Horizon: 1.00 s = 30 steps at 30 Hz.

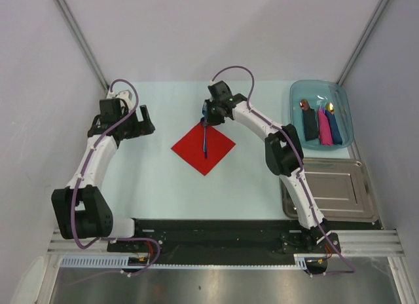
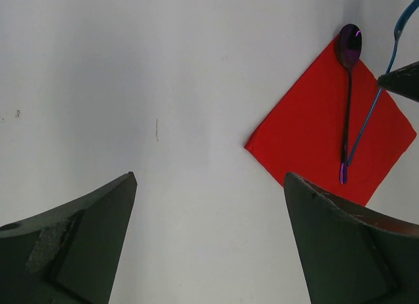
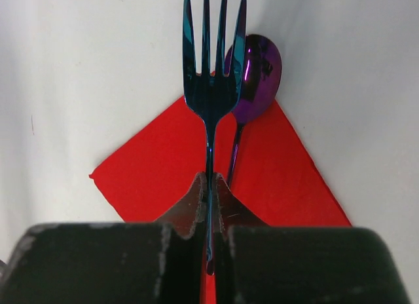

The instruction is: Place the utensils on the paper napkin and roll it up

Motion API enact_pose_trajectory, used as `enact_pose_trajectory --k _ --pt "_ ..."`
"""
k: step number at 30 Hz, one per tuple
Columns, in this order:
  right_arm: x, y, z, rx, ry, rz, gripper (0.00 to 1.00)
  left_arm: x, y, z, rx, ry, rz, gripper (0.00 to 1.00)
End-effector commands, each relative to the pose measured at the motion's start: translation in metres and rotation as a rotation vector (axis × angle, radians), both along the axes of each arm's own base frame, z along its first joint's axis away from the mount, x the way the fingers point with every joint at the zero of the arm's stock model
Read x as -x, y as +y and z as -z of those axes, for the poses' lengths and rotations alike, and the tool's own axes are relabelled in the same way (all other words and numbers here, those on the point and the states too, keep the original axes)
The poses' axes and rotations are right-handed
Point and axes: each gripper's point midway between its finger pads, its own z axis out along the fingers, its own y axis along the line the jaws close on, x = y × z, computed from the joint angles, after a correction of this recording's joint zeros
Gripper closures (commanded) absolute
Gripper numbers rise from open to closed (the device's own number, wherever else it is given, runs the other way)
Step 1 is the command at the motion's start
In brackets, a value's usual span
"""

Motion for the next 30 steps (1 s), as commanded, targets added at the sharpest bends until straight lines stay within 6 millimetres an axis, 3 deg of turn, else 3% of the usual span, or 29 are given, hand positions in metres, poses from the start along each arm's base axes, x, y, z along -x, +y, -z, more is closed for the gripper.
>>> enact_pose_trajectory --k 1,15,30 --pt "0.007 0.005 -0.007 -0.029 0.012 -0.032 1.0 -0.002 0.002 0.001 0.004 -0.008 -0.005 0.0" --pt "0.016 -0.006 -0.002 0.013 0.032 -0.087 1.0 0.002 -0.004 0.008 0.027 0.011 0.015 0.0" --pt "0.002 -0.014 0.024 0.007 0.072 -0.042 1.0 -0.003 -0.003 0.01 0.033 0.021 0.01 0.0"
